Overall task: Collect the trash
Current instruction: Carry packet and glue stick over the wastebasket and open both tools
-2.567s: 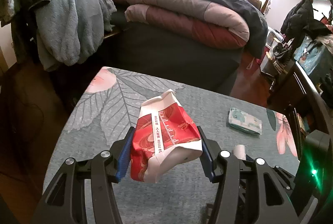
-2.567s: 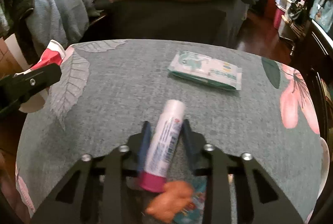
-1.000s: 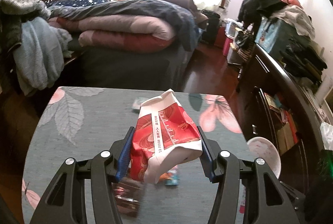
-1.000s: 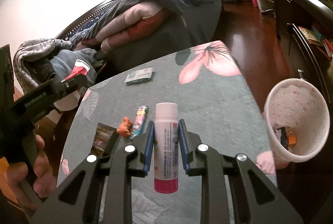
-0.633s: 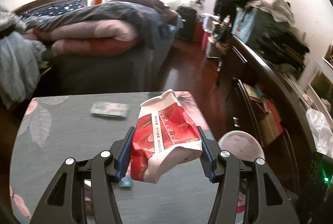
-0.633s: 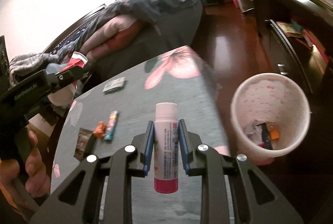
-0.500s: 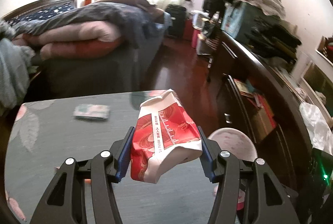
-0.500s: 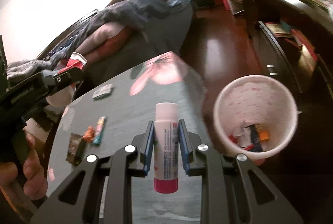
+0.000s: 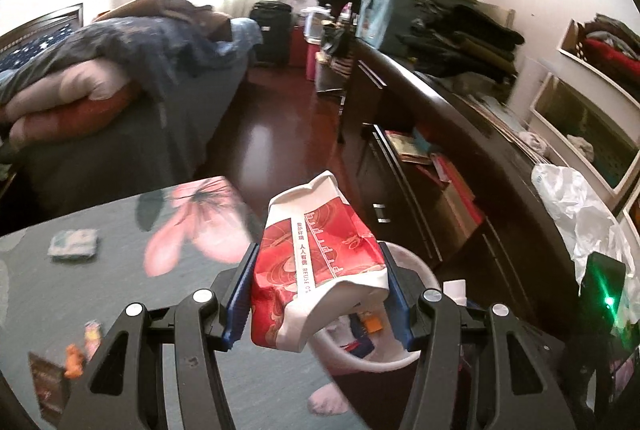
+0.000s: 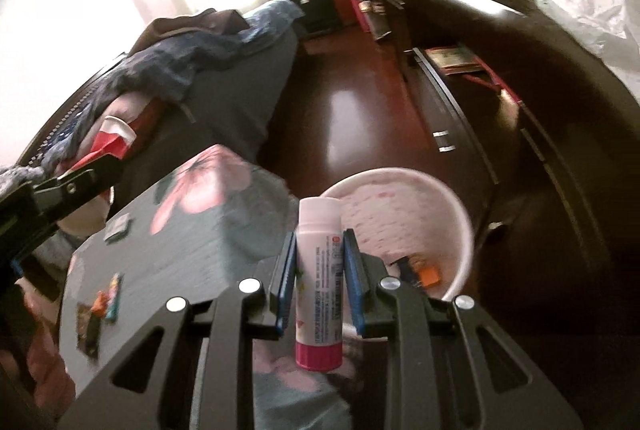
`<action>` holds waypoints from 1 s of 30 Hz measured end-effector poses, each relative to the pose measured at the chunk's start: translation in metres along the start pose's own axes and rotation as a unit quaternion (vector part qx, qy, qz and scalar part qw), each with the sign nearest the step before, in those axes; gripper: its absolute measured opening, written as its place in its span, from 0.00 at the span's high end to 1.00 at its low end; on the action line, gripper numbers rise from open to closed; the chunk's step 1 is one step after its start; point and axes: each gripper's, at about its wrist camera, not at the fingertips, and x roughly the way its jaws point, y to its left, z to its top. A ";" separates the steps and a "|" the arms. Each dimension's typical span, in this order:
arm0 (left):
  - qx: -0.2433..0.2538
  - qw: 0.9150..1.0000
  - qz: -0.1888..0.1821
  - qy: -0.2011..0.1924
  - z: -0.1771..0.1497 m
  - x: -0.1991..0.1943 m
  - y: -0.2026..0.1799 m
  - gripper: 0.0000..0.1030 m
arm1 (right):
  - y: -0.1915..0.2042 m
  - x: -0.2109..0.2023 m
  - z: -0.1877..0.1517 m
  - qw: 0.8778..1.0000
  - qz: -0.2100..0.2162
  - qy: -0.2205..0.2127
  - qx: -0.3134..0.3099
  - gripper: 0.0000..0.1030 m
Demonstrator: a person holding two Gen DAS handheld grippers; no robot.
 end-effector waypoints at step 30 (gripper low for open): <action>-0.007 1.000 -0.014 0.024 -0.006 0.060 -0.006 0.12 | -0.027 0.050 0.002 0.998 -0.056 0.004 0.016 0.50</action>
